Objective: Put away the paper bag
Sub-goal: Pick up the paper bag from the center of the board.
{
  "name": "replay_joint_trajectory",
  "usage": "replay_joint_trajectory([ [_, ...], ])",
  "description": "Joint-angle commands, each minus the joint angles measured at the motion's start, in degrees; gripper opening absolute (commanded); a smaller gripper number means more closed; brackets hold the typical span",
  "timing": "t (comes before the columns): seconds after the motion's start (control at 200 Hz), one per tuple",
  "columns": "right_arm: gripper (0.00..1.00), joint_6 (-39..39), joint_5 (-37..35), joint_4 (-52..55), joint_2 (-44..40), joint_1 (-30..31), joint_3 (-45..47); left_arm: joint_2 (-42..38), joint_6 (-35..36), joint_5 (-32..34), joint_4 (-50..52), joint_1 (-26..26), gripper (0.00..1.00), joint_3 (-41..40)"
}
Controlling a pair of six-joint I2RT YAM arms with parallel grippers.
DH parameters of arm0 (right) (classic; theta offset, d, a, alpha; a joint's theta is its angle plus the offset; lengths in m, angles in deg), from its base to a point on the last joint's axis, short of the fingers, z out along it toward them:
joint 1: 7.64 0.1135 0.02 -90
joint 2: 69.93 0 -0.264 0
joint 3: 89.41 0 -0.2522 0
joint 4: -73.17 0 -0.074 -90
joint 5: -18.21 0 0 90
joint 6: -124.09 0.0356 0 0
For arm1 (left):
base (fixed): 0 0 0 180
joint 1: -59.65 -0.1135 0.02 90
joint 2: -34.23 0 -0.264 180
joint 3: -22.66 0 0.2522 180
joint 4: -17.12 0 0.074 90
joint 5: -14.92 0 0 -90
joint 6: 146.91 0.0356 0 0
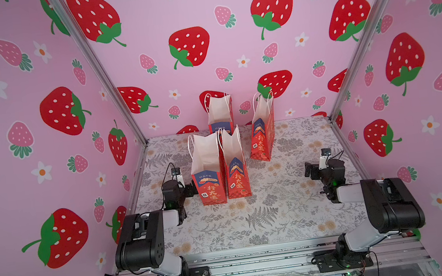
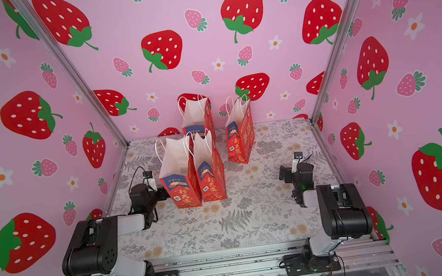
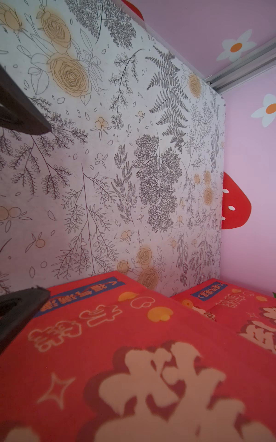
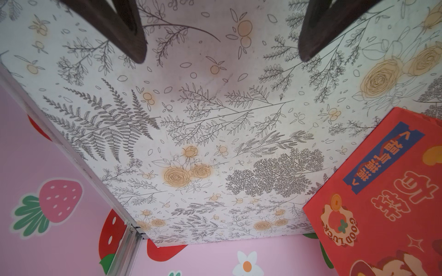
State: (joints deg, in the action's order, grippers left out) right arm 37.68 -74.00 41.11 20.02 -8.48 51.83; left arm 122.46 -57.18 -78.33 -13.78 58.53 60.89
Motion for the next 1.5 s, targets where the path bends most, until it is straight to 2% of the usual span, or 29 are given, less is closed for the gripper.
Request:
replay_joint_trajectory([
  [0.0, 0.99, -0.3, 0.4, -1.0, 0.0, 0.4, -0.1, 0.5, -0.6, 0.0, 0.5, -0.2, 0.99, 1.5],
  [0.1, 0.99, 0.1, -0.3, -0.2, -0.8, 0.4, -0.9, -0.5, -2.5, 7.6, 0.3, 0.9, 0.99, 1.1],
  [0.16, 0.99, 0.8, -0.9, 9.6, -5.1, 0.4, -4.3, -3.9, -4.0, 12.4, 2.1, 1.2, 0.99, 0.7],
  [0.265, 0.99, 7.7, -5.0, 33.8, -10.6, 0.4, -14.4, -14.4, -6.3, 19.1, 19.0, 1.4, 0.99, 4.7],
  [0.375, 0.99, 12.6, -3.2, 45.3, -15.3, 0.4, -18.6, -24.8, -12.4, 23.9, 36.3, 1.8, 0.99, 10.5],
  [0.475, 0.99, 20.7, -1.0, 51.2, -20.3, -0.1, -18.4, -29.7, -17.4, 24.6, 51.5, 1.7, 0.99, 16.4],
  [0.54, 1.00, 20.1, 3.9, 52.5, -24.1, -0.4, -18.1, -31.9, -19.7, 23.0, 54.0, 1.7, 0.99, 17.1],
  [0.595, 0.96, 18.3, 10.1, 53.4, -27.0, -0.4, -18.5, -34.4, -23.2, 21.7, 57.6, 1.6, 0.99, 17.9],
  [0.69, 0.90, 17.6, 21.8, 57.0, -30.0, -0.2, -22.0, -40.5, -23.3, 14.8, 61.4, 1.6, 0.99, 19.5],
  [0.775, 0.86, 18.8, 28.2, 59.4, -30.7, 1.6, -25.7, -45.3, -23.7, 7.9, 65.0, 1.8, 0.99, 21.6],
  [0.86, 0.84, 19.1, 28.7, 61.0, -30.3, 7.2, -29.2, -49.2, -24.8, 3.2, 69.3, 2.9, 0.99, 22.8],
  [0.971, 0.81, 16.6, 21.5, 64.4, -28.3, 19.7, -34.9, -53.8, -26.5, -1.3, 71.7, 4.7, 0.99, 20.3],
  [1.146, 0.78, 15.9, 12.7, 65.2, -25.0, 36.6, -42.1, -58.9, -27.8, -1.6, 73.2, 6.5, 0.96, 15.8],
  [1.356, 0.70, 13.5, -1.7, 61.2, -18.3, 55.1, -45.7, -58.0, -29.6, -4.2, 69.4, 6.6, 0.94, 13.3],
  [1.496, 0.67, 12.2, -9.9, 58.4, -11.2, 61.4, -47.6, -57.6, -30.4, -6.6, 66.8, 6.8, 0.94, 11.7],
])
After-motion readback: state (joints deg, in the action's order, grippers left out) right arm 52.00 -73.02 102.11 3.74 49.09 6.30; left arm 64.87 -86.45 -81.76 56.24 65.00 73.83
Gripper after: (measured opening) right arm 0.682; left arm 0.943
